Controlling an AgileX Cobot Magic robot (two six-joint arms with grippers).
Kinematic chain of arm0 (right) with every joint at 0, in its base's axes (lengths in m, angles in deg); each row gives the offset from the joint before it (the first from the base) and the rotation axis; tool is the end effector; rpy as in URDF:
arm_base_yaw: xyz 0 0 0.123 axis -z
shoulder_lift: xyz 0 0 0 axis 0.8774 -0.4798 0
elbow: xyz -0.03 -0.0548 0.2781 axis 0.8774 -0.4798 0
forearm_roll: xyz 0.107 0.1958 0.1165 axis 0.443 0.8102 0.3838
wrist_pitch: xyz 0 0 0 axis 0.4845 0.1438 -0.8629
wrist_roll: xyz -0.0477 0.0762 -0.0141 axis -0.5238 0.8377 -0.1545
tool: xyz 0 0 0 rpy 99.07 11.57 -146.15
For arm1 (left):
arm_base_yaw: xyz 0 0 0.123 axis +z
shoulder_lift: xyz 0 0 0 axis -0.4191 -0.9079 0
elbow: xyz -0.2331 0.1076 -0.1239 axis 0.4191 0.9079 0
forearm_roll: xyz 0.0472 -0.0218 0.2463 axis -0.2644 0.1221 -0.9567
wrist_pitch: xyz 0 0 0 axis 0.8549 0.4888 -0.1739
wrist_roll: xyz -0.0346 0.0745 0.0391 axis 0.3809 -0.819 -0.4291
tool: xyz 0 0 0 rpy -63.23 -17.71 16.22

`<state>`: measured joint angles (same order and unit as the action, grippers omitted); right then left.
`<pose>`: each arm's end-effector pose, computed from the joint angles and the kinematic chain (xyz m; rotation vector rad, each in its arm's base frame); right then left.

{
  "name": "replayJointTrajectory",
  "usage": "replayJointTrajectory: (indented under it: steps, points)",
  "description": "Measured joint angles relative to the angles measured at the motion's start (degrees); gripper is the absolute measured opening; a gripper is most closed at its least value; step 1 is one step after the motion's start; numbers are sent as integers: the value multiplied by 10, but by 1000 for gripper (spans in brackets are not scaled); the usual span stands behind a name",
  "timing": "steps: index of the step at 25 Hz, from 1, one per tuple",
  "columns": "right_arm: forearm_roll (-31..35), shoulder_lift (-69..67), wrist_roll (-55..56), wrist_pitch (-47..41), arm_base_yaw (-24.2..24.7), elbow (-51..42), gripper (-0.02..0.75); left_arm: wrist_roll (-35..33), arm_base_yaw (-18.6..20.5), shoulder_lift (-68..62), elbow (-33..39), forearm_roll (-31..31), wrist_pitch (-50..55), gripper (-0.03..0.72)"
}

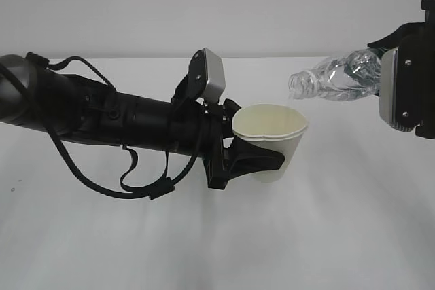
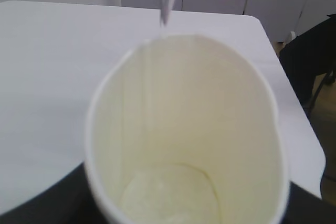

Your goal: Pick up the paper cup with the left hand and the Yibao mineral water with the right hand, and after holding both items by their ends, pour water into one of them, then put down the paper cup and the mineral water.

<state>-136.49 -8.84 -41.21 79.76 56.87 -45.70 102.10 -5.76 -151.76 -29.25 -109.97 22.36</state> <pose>0.2824 0.0404 0.2527 -1.6448 1.3275 -0.7257 0.3056 -0.2637 0.1523 1.3230 1.4880 -1.0445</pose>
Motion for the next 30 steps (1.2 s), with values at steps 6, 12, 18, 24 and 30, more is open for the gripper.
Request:
replayJointTrajectory:
  steps: [6,12,18,24,30]
  points:
    - [-3,0,0,0,0,0,462,0,0,0,0,0,0,433]
    - [-3,0,0,0,0,0,462,0,0,0,0,0,0,433]
    - [-4,0,0,0,0,0,462,0,0,0,0,-1,0,433]
    - [-4,0,0,0,0,0,462,0,0,0,0,-2,0,433]
    - [-12,0,0,0,0,0,462,0,0,0,0,-2,0,433]
